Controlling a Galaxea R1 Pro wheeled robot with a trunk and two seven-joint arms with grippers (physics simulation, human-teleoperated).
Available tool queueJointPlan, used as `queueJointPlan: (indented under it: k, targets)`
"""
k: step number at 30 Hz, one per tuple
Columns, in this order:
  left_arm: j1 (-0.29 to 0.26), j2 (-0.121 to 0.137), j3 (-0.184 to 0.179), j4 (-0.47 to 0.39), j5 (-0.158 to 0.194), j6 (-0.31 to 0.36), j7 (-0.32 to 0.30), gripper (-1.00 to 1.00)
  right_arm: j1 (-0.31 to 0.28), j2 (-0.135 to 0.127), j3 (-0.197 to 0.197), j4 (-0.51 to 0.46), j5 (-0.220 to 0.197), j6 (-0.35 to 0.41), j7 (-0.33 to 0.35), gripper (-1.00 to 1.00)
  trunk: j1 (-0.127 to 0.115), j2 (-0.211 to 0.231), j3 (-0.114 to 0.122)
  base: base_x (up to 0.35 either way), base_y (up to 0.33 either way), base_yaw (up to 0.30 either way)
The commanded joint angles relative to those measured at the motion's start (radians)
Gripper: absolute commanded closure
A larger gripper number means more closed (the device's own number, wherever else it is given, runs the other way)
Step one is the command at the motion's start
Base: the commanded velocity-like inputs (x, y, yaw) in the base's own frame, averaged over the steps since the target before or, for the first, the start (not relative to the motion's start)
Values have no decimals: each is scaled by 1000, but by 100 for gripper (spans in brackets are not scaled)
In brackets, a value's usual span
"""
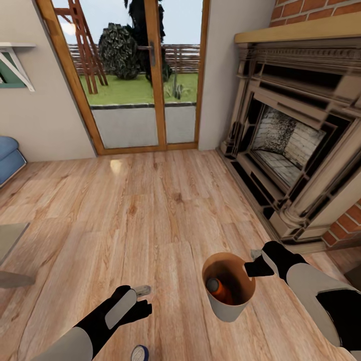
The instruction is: Put the three can of soda from the living room inside the tash can in the kitchen.
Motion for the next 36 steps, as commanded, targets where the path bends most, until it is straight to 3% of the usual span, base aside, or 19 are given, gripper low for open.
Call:
queueJointPlan:
  k: [1, 15, 36]
  targets:
    - [0, 0, -1, 0, 0, 0, 0, -100, 0, 0, -7, 0, -15, 2, 7, 100, 0, 0, 0, 13, 9, 0]
    - [0, -2, -5, 3, -1, -25, -1, -100, 2, -3, -11, 1, -24, -62, 26, 100, 0, 0, 0, 2, 1, 0]
    - [1, -1, -3, 3, -1, -33, -4, -100, 3, 1, -11, -1, -25, -57, 18, 100, 0, 0, 0, 0, 0, 0]
